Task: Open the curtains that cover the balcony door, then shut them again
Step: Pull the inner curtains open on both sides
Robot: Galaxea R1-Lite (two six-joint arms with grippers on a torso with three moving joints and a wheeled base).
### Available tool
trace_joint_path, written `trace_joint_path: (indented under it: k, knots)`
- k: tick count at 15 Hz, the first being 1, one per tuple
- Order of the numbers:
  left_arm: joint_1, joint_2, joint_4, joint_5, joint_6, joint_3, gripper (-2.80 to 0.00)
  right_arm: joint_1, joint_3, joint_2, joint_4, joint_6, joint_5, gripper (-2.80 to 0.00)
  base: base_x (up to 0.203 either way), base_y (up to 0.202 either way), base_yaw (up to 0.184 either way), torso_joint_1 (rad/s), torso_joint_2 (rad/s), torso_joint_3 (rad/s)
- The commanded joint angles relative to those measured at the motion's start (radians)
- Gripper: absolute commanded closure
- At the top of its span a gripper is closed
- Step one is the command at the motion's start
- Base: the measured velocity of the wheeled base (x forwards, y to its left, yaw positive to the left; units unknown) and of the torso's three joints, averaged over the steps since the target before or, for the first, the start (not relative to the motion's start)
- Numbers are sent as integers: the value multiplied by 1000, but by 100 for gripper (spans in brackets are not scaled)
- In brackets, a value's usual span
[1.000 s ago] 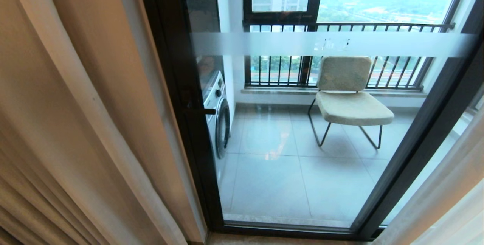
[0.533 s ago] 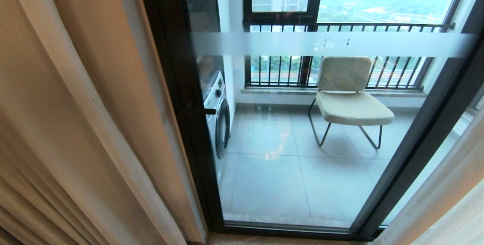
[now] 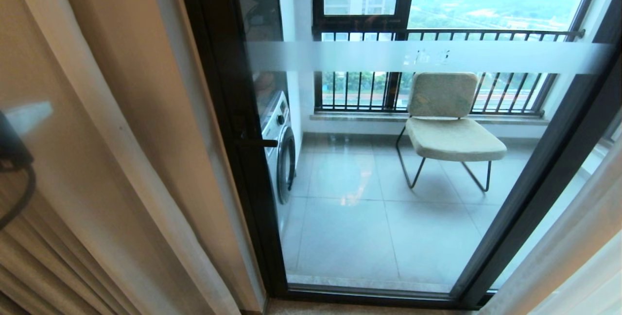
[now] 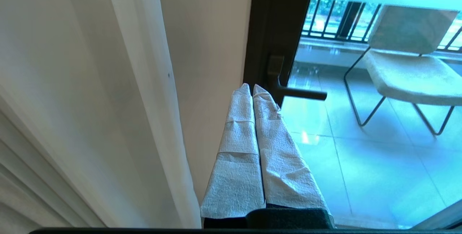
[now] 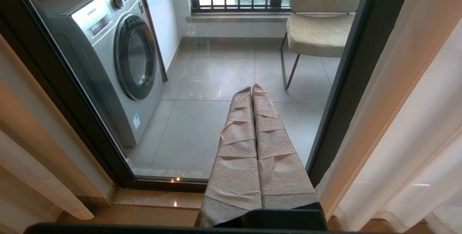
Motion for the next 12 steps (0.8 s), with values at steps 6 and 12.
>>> trace_joint_path:
  k: [6, 12]
  knots:
    - [16, -215, -28, 3, -2, 340, 0, 0, 0, 2, 0, 0, 0, 0, 0, 0, 0, 0, 0, 0]
    - [47, -381, -90, 1, 3, 627, 0, 0, 0, 1, 0, 0, 0, 0, 0, 0, 0, 0, 0, 0]
